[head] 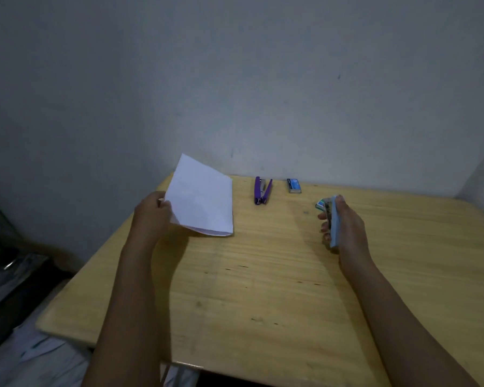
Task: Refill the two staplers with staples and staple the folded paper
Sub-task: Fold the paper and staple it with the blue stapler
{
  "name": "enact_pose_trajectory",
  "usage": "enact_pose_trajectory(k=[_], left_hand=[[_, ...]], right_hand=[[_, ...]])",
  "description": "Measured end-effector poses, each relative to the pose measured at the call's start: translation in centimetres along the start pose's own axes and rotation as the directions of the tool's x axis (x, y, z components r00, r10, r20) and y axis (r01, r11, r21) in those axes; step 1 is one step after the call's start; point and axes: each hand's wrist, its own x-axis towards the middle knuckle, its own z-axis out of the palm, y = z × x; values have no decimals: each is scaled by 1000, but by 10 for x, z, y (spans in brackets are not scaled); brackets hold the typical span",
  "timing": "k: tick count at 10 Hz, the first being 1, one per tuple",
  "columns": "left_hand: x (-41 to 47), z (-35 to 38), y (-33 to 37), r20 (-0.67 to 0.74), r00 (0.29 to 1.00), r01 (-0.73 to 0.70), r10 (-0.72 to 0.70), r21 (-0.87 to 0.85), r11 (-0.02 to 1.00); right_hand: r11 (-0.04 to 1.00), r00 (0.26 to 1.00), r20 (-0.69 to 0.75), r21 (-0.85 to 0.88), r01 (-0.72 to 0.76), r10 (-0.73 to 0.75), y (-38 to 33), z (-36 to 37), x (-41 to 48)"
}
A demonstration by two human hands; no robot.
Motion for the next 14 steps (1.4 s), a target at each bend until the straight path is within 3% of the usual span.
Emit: enact_pose_trajectory(k=[1,2,3,4,6,9,12,14], left_hand=[[7,6,-11,-16,989,144,-147,324,935],[4,24,0,-31,998,63,-55,438,897],[-2,54,17,137,984,-161,110,453,877],[0,76,21,285,946,-284,154,500,818],[18,78,6,434,897,-347,89,564,749],[27,75,-6,480,871,-370,101,509,777],[28,76,-6,449,888,-340,100,496,799],[27,74,-4,442,892,-328,95,488,809]], right_hand=[[998,999,2,-21,-53,53,1,1,0],[995,995,20,-26,-92,93,3,8,0],[996,993,85,-50,-73,78,0,20,0],[974,987,160,-225,26,11,-10,43,4],[831,954,247,-484,274,-171,-22,115,20],[513,926,360,-776,366,-117,-4,179,52],[268,915,389,-875,402,-104,10,197,59],[105,881,431,-884,456,-195,15,196,60]])
